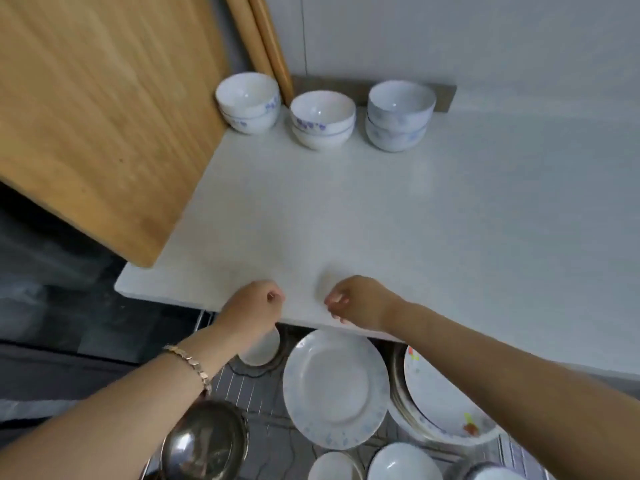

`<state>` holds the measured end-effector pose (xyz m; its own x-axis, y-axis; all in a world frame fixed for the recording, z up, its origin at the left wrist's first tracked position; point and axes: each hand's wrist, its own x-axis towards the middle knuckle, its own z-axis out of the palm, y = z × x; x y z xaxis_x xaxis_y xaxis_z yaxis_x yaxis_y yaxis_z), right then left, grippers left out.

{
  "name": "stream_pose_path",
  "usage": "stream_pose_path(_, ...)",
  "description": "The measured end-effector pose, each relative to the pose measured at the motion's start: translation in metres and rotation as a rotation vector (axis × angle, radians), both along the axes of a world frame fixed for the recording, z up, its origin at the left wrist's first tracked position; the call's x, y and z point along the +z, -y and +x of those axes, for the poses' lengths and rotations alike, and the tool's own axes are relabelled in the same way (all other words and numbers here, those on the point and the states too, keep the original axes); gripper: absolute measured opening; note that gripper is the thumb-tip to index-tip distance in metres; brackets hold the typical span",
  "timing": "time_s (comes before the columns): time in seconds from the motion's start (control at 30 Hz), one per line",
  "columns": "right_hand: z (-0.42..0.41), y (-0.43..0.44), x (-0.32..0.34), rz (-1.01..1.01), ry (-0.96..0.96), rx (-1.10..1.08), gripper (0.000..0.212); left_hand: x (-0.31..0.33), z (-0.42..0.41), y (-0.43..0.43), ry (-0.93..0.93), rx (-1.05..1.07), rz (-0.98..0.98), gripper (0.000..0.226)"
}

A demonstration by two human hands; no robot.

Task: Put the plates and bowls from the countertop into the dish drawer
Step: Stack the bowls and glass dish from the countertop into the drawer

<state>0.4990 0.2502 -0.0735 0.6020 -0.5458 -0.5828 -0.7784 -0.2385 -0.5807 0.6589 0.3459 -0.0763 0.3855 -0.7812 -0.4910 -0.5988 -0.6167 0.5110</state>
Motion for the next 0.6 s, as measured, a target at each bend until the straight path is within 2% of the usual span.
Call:
stream_pose_path(0.13, 0.069, 0.055, 0.037, 0.070, 0.062, -0.198, 0.028, 0.032, 0.067, 0.052, 0.081, 0.045, -0.088, 0.025)
stream_pose_path(0.23, 0.120, 0.095, 0.048, 0.163, 0.157, -0.485, 0.022, 0.037, 0.108, 0.086, 0.052, 0.083, -0.125, 0.024)
stream_pose_path(0.4, 0.189, 0.175, 0.038, 0.316, 0.383, -1.070, 0.055, 0.021, 0.158, 0.134, 0.020, 0.117, -0.131, 0.029)
stream_pose_path(0.5, 0.207, 0.216, 0.024, 0.331, 0.459, -1.223, 0.064, 0.007, 0.174, 0.153, -0.011, 0.127, -0.142, 0.026)
stream_pose_path(0.6, 0.216, 0.233, 0.008, 0.356, 0.556, -1.270, 0.052, -0.009, 0.184, 0.163, -0.082, 0.130, -0.162, 0.026)
